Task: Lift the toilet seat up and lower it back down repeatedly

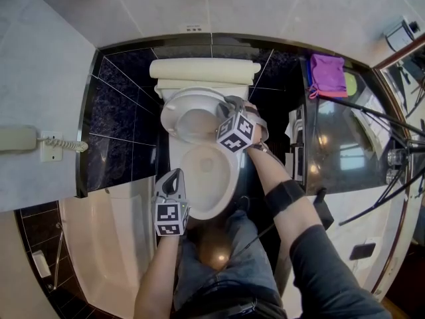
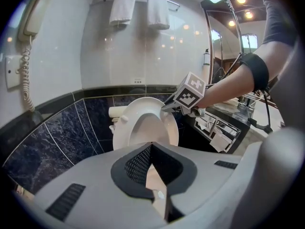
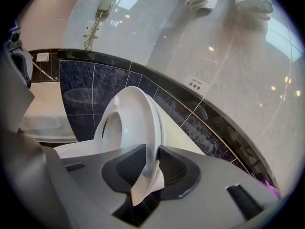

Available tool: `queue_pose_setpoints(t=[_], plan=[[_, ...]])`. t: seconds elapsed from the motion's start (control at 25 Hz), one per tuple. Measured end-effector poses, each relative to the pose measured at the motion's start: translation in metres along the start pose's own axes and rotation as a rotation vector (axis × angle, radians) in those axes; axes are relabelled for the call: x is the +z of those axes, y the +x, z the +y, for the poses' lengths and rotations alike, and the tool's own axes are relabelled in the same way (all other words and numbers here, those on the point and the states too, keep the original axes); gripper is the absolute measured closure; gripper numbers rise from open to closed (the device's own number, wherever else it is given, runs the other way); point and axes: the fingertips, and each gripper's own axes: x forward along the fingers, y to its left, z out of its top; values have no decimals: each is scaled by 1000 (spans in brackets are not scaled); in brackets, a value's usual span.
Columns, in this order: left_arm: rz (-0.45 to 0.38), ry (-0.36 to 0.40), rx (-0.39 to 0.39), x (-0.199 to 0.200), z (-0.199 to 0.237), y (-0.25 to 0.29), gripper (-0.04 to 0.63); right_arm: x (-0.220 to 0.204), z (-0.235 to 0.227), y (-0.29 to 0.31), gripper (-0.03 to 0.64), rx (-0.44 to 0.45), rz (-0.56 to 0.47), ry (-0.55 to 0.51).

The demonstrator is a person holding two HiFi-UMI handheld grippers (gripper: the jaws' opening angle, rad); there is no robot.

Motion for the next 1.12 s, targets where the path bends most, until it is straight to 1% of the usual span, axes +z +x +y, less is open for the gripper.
queue_pose_setpoints(t=[0.08,0.16,0.32,0.52,0.68,0.84,0.96,1.12], plan=[[7,2,13,-12,5,-2,600,-1,5,-7,512,-4,3,-16],[19,-1,10,-21,5,-5,600,-1,13,-15,512,-5,5,-31],[59,-29,-26,-42,-5,-11,600,-3,33,-36,515,-13,10,-46],[90,-38,-66,-68,-15,-18,600,-10,63,-65,520,-27,12,-61],[93,-43,-96,-79,-15,-22,600,-17,89,-86,525,-55,18,-77],[105,-59,-105,-102,-11,-17,600,-26,120,-107,526,-82,22,-112],[108,-52,-107,-118,-7,-11,600,-35,146,-122,529,-98,25,-133],[105,-38,-138,-130,-12,-9,600,-51,180,-138,531,-110,38,-156]])
